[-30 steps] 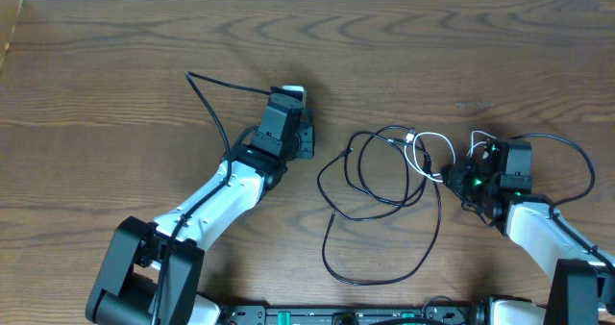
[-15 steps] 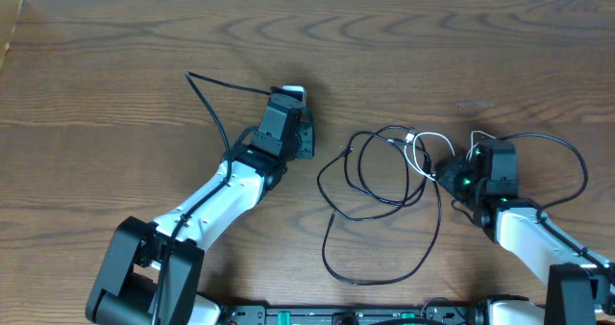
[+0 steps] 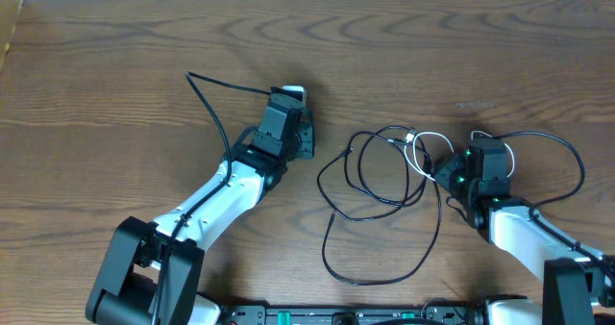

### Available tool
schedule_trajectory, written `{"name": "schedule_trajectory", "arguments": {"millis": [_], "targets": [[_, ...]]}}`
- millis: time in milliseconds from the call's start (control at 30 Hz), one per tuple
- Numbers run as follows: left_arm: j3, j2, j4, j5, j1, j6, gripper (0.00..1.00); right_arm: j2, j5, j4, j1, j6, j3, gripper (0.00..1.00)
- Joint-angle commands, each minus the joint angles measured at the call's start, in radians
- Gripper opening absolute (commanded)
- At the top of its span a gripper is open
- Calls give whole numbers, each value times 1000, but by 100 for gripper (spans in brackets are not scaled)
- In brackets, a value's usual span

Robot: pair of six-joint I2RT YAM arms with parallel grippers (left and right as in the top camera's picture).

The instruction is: Untangle cables

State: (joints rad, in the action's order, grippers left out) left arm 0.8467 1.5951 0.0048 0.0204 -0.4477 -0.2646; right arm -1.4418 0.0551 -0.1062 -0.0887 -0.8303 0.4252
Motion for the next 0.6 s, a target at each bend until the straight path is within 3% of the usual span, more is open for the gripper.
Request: {"name": "schedule_trajectory", "arguments": {"millis": [0,33,67,167,367,567], "targets": [[13,-14,1,-3,3,5,8,-61,-23,0,-5,-23,-18,24],[13,-14,1,-3,3,5,8,-69,-22,-2,-5,-23,-18,6],[13,-14,1,-3,3,5,8,-70,-18,-2,-5,-22,-18,1],[13,-14,1,-4,3,5,8,-39,62,-11,-2,35,-13,1],[13,-14,5,-4,3,5,8,181,126,43,-2,56,54,1],[13,-14,5,-4,3,5,8,494,206,21,-3,253,150,1]]}}
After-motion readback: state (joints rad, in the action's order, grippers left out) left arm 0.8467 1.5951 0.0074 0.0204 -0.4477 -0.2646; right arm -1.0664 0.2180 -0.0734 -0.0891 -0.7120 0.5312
